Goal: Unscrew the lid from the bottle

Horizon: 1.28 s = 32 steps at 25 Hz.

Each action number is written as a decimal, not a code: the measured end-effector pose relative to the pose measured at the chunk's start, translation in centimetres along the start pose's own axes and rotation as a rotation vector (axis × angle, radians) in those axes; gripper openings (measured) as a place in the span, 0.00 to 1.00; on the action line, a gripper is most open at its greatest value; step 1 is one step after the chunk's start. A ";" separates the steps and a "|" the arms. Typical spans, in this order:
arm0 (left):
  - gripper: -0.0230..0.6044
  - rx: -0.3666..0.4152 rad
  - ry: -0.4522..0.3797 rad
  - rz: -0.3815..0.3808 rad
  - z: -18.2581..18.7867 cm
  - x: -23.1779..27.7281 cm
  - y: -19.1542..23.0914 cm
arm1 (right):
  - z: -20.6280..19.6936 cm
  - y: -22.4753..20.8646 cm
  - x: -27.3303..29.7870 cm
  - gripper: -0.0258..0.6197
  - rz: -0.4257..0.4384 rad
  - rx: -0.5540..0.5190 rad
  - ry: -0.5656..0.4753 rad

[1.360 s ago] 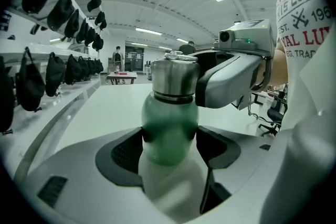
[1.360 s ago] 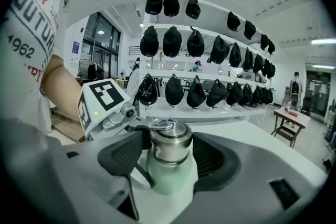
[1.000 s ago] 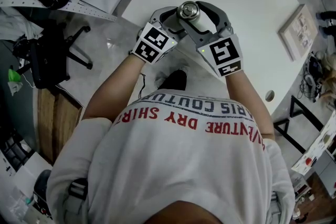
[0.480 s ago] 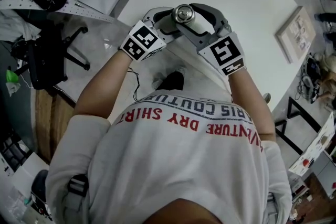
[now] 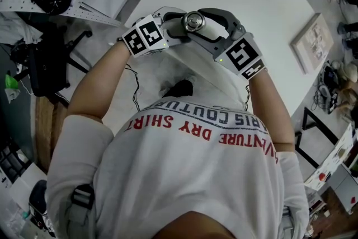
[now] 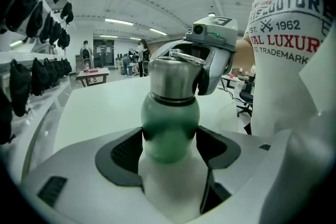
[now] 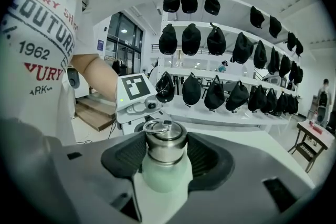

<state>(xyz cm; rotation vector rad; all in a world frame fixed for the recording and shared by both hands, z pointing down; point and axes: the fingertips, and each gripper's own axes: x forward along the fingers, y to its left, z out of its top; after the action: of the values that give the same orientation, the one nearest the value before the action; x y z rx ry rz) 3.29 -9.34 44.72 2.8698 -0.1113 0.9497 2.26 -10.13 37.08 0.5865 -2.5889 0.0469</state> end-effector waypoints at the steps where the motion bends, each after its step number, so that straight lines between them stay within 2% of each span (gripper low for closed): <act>1: 0.57 -0.001 0.003 -0.008 0.0 0.0 0.0 | 0.1 0.0 0.0 0.42 0.002 0.004 -0.003; 7: 0.57 -0.022 0.004 -0.019 0.1 0.2 0.0 | 1.2 -0.2 0.0 0.42 -0.009 0.020 -0.028; 15: 0.57 -0.077 -0.080 0.005 2.1 -2.3 -0.6 | 4.0 -1.0 -2.8 0.42 -0.076 0.112 -0.137; 17: 0.57 -0.107 -0.110 0.041 2.5 -3.4 -0.4 | 4.6 -1.4 -3.9 0.42 -0.110 0.147 -0.167; 20: 0.57 -0.193 -0.176 0.123 3.4 -5.5 -0.1 | 5.2 -1.7 -5.5 0.42 -0.162 0.202 -0.192; 22: 0.56 -0.216 -0.221 0.165 4.7 -6.8 -0.5 | 5.5 -1.6 -6.4 0.42 -0.181 0.244 -0.216; 23: 0.52 -0.216 -0.240 0.187 5.4 -7.4 -0.7 | 5.6 -1.5 -7.0 0.42 -0.191 0.267 -0.230; 25: 0.34 -0.222 -0.269 0.239 6.8 -8.4 -1.0 | 5.9 -1.2 -8.0 0.42 -0.213 0.296 -0.257; 27: 0.20 -0.257 -0.292 0.281 7.9 -9.3 -1.3 | 6.5 -0.7 -8.9 0.42 -0.225 0.302 -0.281; 29: 0.14 -0.312 -0.334 0.292 9.4 -10.4 -1.6 | 7.2 -0.4 -9.9 0.42 -0.241 0.307 -0.302; 32: 0.10 -0.377 -0.391 0.317 11.5 -11.8 -1.8 | 7.9 -0.4 -11.5 0.42 -0.267 0.328 -0.336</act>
<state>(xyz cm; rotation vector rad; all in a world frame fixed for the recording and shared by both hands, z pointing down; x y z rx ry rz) 0.80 -8.72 28.38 2.6758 -0.7139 0.3353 7.97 -6.96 24.79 1.1418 -2.8173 0.3128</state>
